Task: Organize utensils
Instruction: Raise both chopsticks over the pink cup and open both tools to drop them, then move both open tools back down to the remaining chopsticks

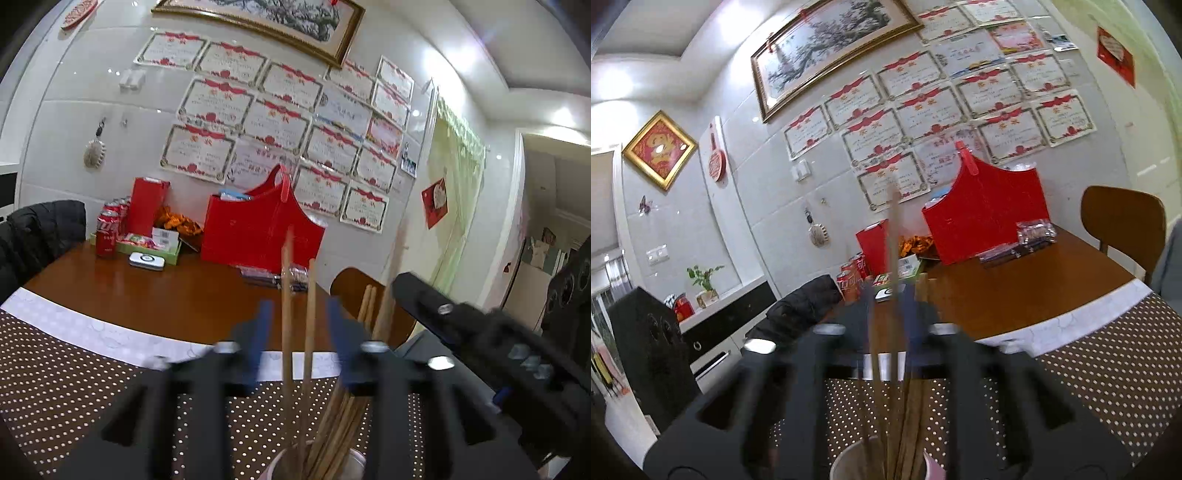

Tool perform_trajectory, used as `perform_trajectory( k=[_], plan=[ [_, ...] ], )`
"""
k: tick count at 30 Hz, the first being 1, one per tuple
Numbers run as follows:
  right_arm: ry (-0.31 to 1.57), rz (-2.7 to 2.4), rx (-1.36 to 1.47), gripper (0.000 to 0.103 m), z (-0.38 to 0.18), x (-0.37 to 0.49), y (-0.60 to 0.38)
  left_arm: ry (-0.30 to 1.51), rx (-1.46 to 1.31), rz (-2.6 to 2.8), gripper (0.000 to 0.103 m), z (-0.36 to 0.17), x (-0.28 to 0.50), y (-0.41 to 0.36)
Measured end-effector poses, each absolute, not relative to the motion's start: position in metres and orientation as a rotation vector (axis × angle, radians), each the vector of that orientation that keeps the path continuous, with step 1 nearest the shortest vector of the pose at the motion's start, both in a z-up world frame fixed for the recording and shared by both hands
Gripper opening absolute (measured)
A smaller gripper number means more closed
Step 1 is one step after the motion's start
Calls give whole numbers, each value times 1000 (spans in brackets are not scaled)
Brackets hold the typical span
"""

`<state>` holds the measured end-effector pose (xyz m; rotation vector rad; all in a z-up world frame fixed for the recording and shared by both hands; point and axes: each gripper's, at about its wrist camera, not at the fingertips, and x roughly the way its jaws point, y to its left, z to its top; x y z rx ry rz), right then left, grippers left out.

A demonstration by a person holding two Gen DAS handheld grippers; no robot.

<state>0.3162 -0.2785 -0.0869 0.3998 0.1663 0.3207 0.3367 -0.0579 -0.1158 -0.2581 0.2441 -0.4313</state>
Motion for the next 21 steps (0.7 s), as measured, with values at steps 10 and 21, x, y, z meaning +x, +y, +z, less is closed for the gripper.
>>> perform_trajectory(
  k=[10, 21],
  plan=[
    [111, 232, 385, 97, -43, 256, -303, 218, -176, -348, 79, -73, 278, -35],
    [208, 192, 308, 97, -23, 192, -299, 245, -75, -251, 79, -51, 186, -14]
  ],
)
